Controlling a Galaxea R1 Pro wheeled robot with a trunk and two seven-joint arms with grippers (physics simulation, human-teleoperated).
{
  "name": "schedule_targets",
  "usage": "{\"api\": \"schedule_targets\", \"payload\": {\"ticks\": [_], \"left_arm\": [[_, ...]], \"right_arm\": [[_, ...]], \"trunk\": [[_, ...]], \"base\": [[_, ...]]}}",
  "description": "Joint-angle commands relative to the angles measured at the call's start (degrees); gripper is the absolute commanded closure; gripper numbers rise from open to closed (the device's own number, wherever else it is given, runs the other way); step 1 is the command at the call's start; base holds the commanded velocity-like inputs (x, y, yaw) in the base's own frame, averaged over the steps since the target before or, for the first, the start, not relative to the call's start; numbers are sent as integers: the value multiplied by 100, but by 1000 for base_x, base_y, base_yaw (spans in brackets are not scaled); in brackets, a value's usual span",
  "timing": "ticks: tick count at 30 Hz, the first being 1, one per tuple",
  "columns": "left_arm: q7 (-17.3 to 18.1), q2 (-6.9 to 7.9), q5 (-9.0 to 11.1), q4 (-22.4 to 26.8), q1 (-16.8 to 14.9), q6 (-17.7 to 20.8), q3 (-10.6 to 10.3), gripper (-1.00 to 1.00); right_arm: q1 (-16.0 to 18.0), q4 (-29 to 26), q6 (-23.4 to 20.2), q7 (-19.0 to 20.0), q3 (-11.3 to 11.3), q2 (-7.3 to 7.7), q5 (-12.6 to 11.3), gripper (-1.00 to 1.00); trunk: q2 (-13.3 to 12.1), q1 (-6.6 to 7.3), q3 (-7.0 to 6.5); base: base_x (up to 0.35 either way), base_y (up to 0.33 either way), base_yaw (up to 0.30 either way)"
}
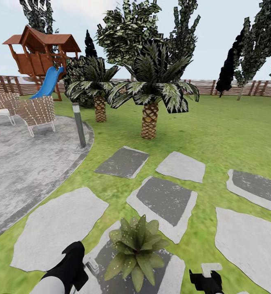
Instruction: Pick up the pesticide atomizer in the garden and spray insectifuge to fully cover both potted plants in the garden.
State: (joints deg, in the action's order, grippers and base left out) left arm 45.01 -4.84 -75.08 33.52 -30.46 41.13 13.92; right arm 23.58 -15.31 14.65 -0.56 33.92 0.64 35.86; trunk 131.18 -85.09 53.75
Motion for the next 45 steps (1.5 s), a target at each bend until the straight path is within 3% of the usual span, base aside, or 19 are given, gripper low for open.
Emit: {"api": "schedule_targets", "payload": {"ticks": [1,7,11,33,45], "left_arm": [[35,-8,39,12,-4,3,31,100],[-227,11,343,312,-4,1,46,100],[-253,0,439,364,-4,0,34,100],[-370,-48,451,288,-4,0,-17,100],[-373,-105,446,287,-4,8,-29,100]], "right_arm": [[6,9,29,-6,45,-2,61,-100],[6,2,29,-10,45,4,56,-100],[6,8,29,-13,45,6,60,-100],[6,10,29,-15,45,4,61,-100],[6,10,30,-15,45,6,61,-100]], "trunk": [[2,1,5],[2,1,5],[2,1,5],[2,1,5],[2,1,5]], "base": [[0,0,38],[-6,-3,7],[-150,-113,0],[-63,-94,181],[-52,-243,103]]}}
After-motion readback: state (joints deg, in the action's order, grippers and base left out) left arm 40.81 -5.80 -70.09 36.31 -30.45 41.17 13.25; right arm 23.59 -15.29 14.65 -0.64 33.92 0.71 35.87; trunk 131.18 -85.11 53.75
